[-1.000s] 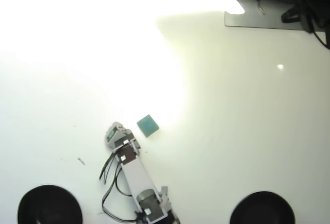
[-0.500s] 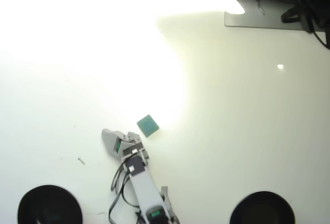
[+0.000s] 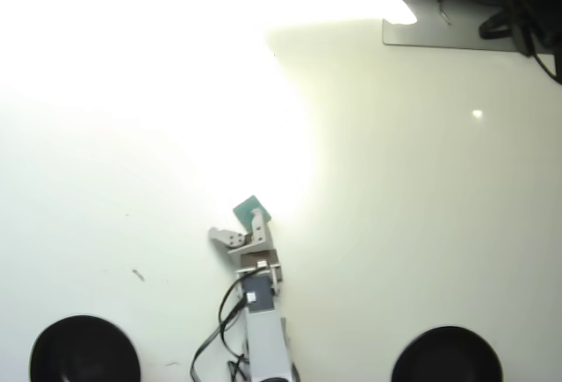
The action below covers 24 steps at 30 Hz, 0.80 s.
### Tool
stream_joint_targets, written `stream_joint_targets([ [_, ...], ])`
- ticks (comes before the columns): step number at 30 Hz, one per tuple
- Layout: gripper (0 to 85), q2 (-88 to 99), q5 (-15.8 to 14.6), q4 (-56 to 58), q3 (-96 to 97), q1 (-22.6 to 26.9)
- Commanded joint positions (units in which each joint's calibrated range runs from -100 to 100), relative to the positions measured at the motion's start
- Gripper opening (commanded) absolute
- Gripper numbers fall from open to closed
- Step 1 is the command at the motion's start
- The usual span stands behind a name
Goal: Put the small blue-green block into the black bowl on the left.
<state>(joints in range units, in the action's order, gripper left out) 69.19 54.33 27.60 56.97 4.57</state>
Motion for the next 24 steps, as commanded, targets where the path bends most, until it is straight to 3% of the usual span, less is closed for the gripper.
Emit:
stream_joint_targets([
  [1, 44.1, 1.13, 3.22, -4.46, -0.69, -1.03],
  [7, 44.1, -0.26, 5.42, -10.94, 5.14, -2.59],
  [18, 44.1, -18.58, 8.30, -33.16, 12.25, -5.57],
  [24, 43.7, -23.61, 8.64, -36.48, 13.18, -5.52],
])
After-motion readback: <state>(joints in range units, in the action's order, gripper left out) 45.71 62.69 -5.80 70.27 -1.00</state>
